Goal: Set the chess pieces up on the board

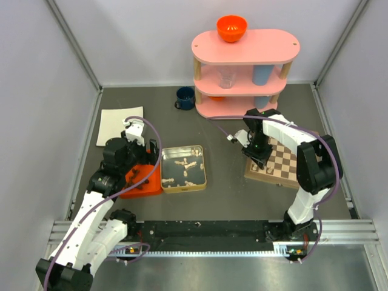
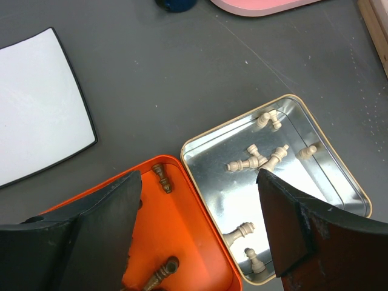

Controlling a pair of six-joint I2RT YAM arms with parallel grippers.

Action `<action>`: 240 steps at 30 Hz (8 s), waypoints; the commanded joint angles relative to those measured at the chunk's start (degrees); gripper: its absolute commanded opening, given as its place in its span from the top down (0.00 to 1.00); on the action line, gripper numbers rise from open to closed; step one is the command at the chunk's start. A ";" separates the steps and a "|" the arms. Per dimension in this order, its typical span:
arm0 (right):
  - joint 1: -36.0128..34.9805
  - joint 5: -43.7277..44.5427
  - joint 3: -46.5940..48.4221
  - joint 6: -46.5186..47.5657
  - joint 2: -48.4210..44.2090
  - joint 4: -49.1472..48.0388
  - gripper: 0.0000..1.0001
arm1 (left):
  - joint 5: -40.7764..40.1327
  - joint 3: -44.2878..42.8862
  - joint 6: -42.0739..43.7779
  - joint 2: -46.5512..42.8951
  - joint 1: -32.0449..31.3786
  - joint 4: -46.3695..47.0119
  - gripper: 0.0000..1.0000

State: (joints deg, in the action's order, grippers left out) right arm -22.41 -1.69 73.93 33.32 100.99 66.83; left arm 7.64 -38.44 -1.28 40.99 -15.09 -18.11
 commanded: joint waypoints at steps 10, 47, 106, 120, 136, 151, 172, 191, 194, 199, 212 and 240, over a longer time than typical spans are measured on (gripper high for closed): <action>4.65 -5.75 2.10 1.13 -13.61 0.58 0.63 | 6.59 0.29 -2.50 0.05 0.15 3.25 0.06; 22.15 -55.61 -14.25 1.48 -30.59 -20.42 0.58 | -14.49 -21.07 -27.20 45.57 -27.53 -19.33 0.53; 37.18 -39.80 -18.65 -13.89 -38.58 -34.48 0.53 | 15.47 -59.37 -26.76 72.71 -31.40 -8.34 1.00; 37.27 -36.80 -19.00 -15.21 -38.76 -35.54 0.51 | 12.67 -76.61 -29.84 88.02 -35.53 -10.19 1.00; 37.35 -36.71 -19.09 -15.30 -38.94 -35.54 0.50 | 5.37 -84.26 -26.76 94.53 -38.70 -16.96 1.00; 37.35 -36.71 -19.09 -15.22 -39.20 -35.54 0.49 | 3.87 -85.93 -25.70 95.94 -39.57 -18.81 1.00; 37.27 -36.71 -19.09 -15.22 -39.11 -35.63 0.49 | 3.96 -87.07 -25.53 96.91 -40.19 -19.77 0.91; 37.35 -36.71 -19.26 -15.30 -39.11 -35.63 0.49 | 4.40 -88.04 -26.06 97.08 -40.28 -19.77 0.75; 37.36 -36.71 -19.26 -15.22 -39.03 -35.63 0.49 | 4.40 -88.21 -26.06 97.17 -40.28 -19.77 0.74; 37.35 -36.71 -19.26 -15.30 -39.03 -35.71 0.49 | 4.58 -88.21 -26.06 97.17 -40.28 -19.77 0.73; 37.36 -36.54 -19.26 -15.13 -39.03 -35.63 0.49 | 6.95 -88.13 -26.23 97.52 -40.28 -19.60 0.74; 37.36 -37.68 -19.61 -14.78 -39.11 -35.63 0.48 | 6.07 -86.72 -27.72 93.05 -39.84 -16.26 0.68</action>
State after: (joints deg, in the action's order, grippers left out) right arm 14.41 -38.02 54.74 18.79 63.37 32.62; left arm 14.15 -124.51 -28.42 137.45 -54.98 -37.60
